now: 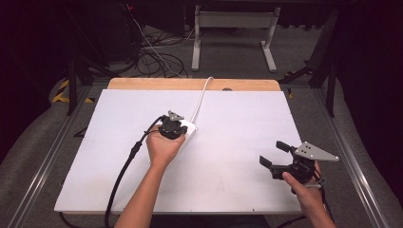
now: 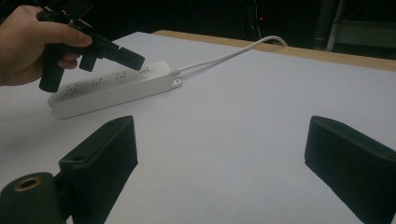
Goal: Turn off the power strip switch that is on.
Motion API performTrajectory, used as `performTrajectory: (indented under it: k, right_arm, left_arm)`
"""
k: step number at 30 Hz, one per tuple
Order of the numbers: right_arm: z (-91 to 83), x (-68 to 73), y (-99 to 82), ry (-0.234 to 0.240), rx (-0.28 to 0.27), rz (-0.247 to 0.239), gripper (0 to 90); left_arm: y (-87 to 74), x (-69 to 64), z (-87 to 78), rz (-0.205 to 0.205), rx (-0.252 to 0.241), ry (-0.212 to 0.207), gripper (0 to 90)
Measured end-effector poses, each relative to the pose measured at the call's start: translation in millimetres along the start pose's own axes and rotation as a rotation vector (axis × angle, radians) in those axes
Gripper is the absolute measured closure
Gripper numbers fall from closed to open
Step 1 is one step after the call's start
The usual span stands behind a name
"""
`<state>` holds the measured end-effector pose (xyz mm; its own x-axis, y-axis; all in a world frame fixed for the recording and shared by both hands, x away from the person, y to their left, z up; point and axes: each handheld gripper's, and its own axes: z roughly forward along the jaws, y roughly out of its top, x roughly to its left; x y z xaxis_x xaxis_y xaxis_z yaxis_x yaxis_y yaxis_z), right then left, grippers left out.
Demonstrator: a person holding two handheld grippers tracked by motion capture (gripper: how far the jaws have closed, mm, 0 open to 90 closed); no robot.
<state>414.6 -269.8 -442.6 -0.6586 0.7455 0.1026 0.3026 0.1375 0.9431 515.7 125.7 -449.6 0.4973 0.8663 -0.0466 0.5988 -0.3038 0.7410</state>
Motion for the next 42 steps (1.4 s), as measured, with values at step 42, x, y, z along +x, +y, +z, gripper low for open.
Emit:
performTrajectory:
  k: [42]
  right_arm:
    - [-0.5, 1.4, 1.2, 0.002, -0.003, -0.005, 10.0]
  left_arm:
    - [3.9, -3.4, 14.2, 0.002, 0.075, 0.039, 90.0]
